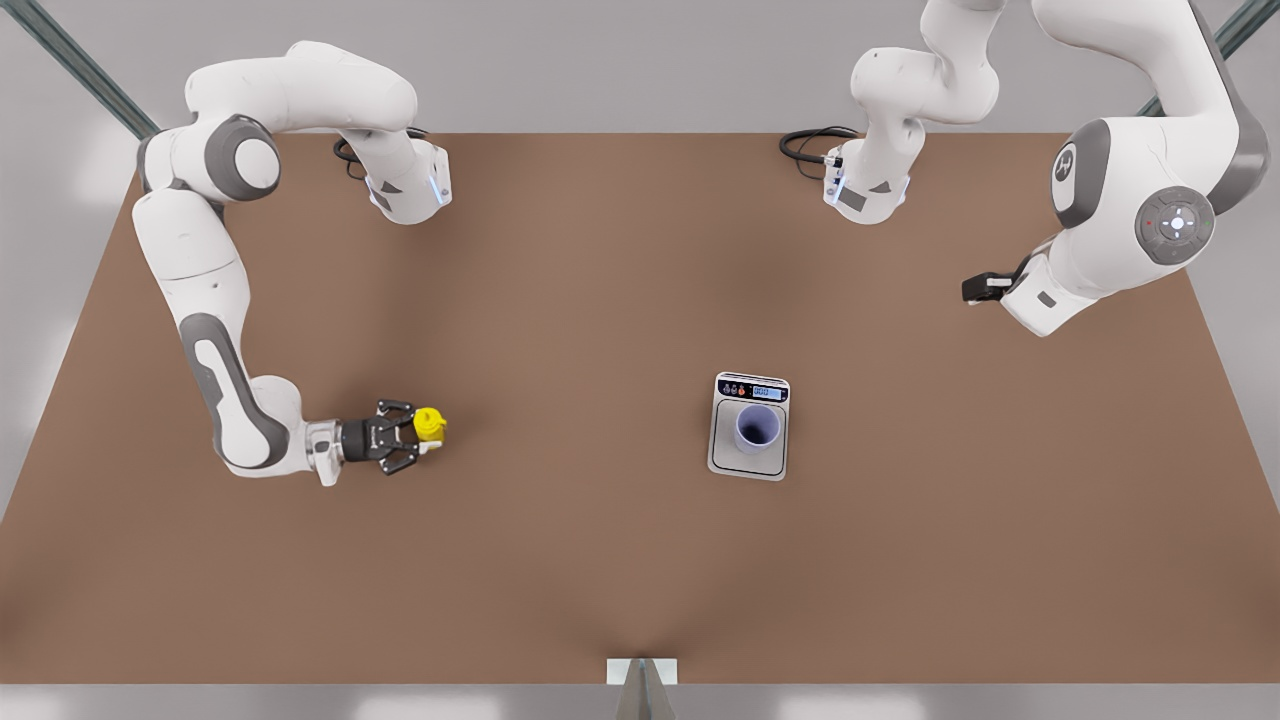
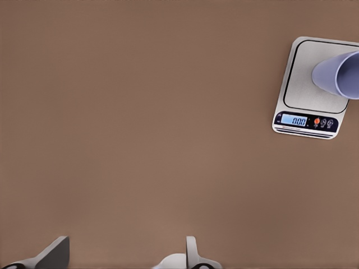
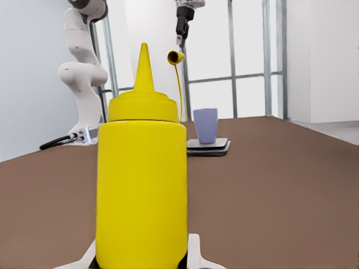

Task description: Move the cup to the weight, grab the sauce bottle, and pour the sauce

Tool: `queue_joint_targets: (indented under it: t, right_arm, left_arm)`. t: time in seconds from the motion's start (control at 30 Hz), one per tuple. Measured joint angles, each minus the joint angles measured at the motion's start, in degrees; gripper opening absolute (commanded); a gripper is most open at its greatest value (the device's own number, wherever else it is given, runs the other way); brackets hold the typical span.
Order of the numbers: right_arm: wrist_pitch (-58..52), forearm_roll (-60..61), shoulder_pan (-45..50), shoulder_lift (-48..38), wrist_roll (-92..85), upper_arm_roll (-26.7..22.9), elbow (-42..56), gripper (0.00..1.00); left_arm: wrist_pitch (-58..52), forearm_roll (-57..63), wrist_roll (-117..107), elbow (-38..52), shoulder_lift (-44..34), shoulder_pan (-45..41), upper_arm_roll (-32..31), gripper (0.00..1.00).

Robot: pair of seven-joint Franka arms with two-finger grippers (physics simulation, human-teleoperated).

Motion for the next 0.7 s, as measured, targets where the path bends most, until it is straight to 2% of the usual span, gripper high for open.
queue_joint_targets:
  t: [0.07, 0.2, 0.37, 0.53, 0.57, 0.67, 0.7]
  right_arm:
    - [0.1, 1.4, -0.7, 1.2, -1.3, 3.8, 1.1, 0.45]
    - [0.3, 3.4, -0.7, 6.2, -5.4, 6.5, 3.4, 0.45]
    - [1.0, 4.0, -0.4, 10.4, -7.1, 6.5, 5.2, 0.46]
    - [1.1, 3.7, -0.6, 11.1, -6.8, 6.5, 5.7, 0.49]
    - [1.1, 3.6, -0.7, 11.1, -6.7, 6.5, 5.7, 0.5]
    - [1.0, 3.4, -0.7, 11.1, -6.3, 6.5, 5.7, 0.69]
    - [1.0, 3.4, -0.7, 11.1, -6.3, 6.5, 5.7, 0.71]
  left_arm:
    - [-0.2, 0.0, 0.0, 0.0, 0.0, 0.0, 0.0, 1.0]
    - [-0.2, 0.0, 0.0, 0.0, 0.0, -0.3, 0.0, 1.0]
    - [-0.2, 0.0, 0.0, 0.0, 0.0, -0.4, 0.0, 1.0]
    - [-0.2, 0.0, 0.0, 0.0, 0.0, -0.2, 0.0, 1.0]
    - [-0.2, 0.0, 0.0, 0.0, 0.0, -0.2, 0.0, 1.0]
    - [-0.2, 0.0, 0.0, 0.0, 0.0, -0.1, 0.0, 1.0]
    - [-0.2, 0.0, 0.0, 0.0, 0.0, -0.1, 0.0, 1.0]
